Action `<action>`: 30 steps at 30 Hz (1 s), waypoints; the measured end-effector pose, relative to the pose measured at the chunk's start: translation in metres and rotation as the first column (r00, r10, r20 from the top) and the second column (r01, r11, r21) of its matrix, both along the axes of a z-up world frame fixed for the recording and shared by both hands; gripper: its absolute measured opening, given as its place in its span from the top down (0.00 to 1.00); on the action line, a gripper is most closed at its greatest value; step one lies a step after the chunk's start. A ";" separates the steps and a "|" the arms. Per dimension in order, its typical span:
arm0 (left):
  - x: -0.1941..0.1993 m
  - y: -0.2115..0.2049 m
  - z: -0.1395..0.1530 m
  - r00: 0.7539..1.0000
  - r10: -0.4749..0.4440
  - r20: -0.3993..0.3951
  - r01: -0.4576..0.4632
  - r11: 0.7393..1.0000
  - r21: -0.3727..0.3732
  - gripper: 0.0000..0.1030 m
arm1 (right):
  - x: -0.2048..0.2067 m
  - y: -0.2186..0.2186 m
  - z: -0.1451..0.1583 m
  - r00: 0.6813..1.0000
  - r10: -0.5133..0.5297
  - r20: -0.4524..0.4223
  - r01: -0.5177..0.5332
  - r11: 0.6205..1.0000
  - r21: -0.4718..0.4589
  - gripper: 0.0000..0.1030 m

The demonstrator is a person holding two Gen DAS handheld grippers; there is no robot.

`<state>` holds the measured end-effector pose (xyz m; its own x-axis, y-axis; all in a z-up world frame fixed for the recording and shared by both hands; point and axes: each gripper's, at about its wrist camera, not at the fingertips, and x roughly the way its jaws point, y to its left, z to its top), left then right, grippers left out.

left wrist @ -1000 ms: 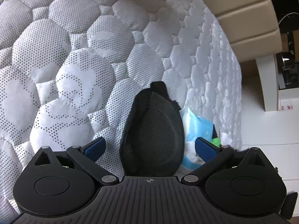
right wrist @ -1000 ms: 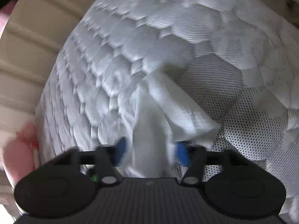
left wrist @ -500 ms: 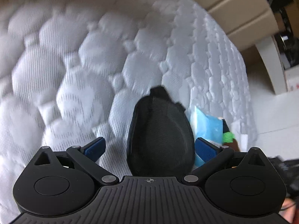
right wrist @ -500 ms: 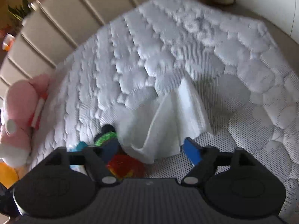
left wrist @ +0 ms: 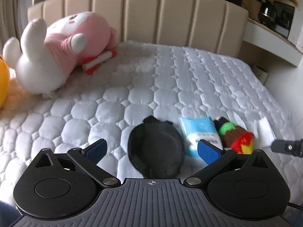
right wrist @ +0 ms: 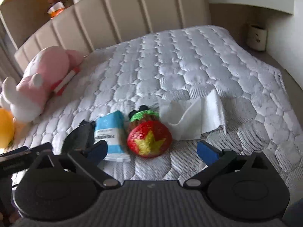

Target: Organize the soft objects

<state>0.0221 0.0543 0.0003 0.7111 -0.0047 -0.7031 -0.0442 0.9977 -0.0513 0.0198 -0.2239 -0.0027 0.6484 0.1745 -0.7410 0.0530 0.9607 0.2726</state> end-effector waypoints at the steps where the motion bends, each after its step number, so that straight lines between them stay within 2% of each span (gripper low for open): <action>1: -0.005 -0.003 0.004 1.000 0.002 0.004 -0.002 1.000 -0.001 0.00 | -0.004 0.002 0.005 1.000 -0.001 0.004 0.001 1.000 -0.007 0.01; 6: -0.024 -0.012 0.025 0.998 0.046 0.031 -0.045 0.999 -0.014 0.00 | -0.019 0.015 0.023 1.000 0.008 0.014 -0.007 0.995 -0.098 0.00; 10: -0.035 -0.014 0.033 0.997 0.069 0.029 -0.069 0.998 0.002 0.00 | -0.021 0.030 0.021 0.999 0.036 -0.041 -0.044 0.974 -0.222 0.00; 13: -0.041 -0.016 0.034 0.998 0.055 0.019 -0.055 0.998 -0.014 0.00 | -0.017 0.031 0.013 0.993 0.060 -0.099 -0.082 0.969 -0.235 0.00; 18: -0.046 -0.027 0.037 1.000 0.002 0.021 -0.002 1.000 0.006 0.00 | -0.018 0.027 0.012 0.992 0.050 -0.115 -0.077 0.967 -0.243 0.00; 21: -0.049 -0.040 0.036 0.998 -0.054 0.026 0.053 0.998 0.040 0.00 | -0.019 0.022 0.009 0.991 0.052 -0.125 -0.081 0.967 -0.240 0.00; 25: -0.055 -0.056 0.035 0.995 -0.094 0.043 0.088 0.989 0.122 0.00 | -0.022 0.025 0.009 0.990 0.055 -0.129 -0.086 0.965 -0.248 0.00; 30: -0.055 -0.067 0.032 0.996 -0.088 0.023 0.083 0.984 0.158 0.00 | -0.020 0.026 0.006 0.986 0.076 -0.148 -0.114 0.956 -0.269 0.00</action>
